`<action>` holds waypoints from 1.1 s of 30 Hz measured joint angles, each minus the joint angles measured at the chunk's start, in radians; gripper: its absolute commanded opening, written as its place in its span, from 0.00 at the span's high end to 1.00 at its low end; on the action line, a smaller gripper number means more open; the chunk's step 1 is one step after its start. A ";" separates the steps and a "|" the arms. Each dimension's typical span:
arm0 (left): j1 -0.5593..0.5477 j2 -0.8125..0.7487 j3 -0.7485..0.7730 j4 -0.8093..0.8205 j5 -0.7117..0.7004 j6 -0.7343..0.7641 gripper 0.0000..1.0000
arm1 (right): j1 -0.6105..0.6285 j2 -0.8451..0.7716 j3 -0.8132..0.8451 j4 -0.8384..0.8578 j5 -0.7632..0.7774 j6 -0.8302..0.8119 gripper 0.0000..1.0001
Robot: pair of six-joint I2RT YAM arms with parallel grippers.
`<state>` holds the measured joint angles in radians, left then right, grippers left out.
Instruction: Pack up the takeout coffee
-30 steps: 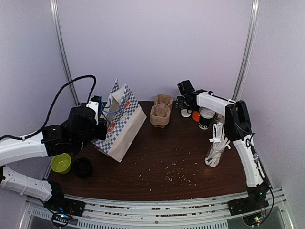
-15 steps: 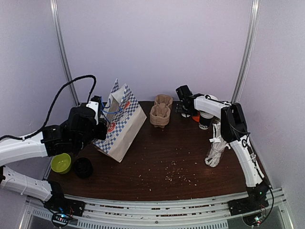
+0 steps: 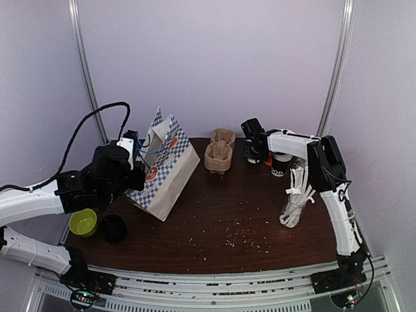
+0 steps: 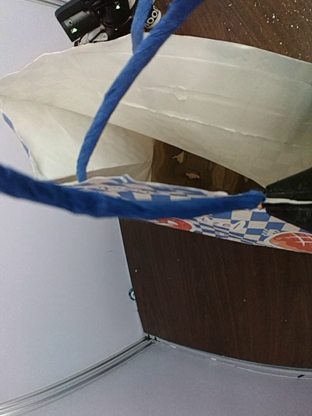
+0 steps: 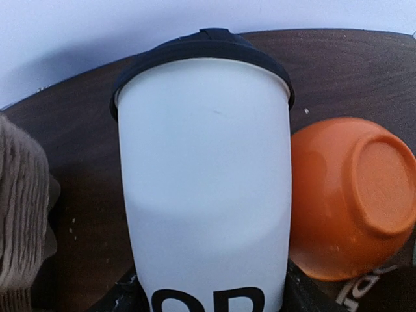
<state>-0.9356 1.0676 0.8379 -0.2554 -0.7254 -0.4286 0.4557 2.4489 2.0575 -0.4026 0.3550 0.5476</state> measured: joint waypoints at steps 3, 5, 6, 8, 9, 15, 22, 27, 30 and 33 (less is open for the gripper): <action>0.000 -0.013 0.000 -0.002 0.000 0.000 1.00 | 0.033 -0.106 -0.129 0.018 0.002 0.001 0.45; 0.000 -0.023 0.000 -0.002 0.000 0.000 1.00 | 0.066 -0.196 -0.222 0.033 0.006 0.002 0.46; 0.000 -0.029 0.000 -0.003 0.000 0.000 1.00 | 0.082 -0.235 -0.257 0.040 0.007 0.003 0.46; 0.000 -0.043 0.000 -0.006 -0.001 0.000 1.00 | 0.125 -0.326 -0.335 0.057 0.011 0.007 0.46; 0.000 -0.050 0.000 -0.008 -0.002 0.000 1.00 | 0.149 -0.370 -0.369 0.063 0.015 0.011 0.46; 0.000 -0.103 -0.012 -0.019 -0.016 0.000 1.00 | 0.294 -0.603 -0.616 0.102 0.027 0.070 0.47; 0.000 -0.122 -0.013 -0.059 -0.027 0.000 1.00 | 0.466 -0.838 -0.924 0.070 -0.006 0.131 0.47; 0.000 -0.122 -0.013 -0.068 -0.026 0.010 1.00 | 0.583 -0.951 -1.071 0.095 -0.134 0.092 0.46; 0.000 -0.121 -0.010 -0.073 -0.016 0.014 1.00 | 0.631 -0.947 -1.086 0.092 -0.218 0.040 0.44; 0.000 -0.117 -0.005 -0.084 -0.003 0.013 1.00 | 0.658 -0.914 -1.080 0.072 -0.288 -0.011 0.42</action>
<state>-0.9356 0.9501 0.8326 -0.3393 -0.7284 -0.4156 1.1141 1.5345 0.9775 -0.3302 0.0673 0.5362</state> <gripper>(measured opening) 0.004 0.598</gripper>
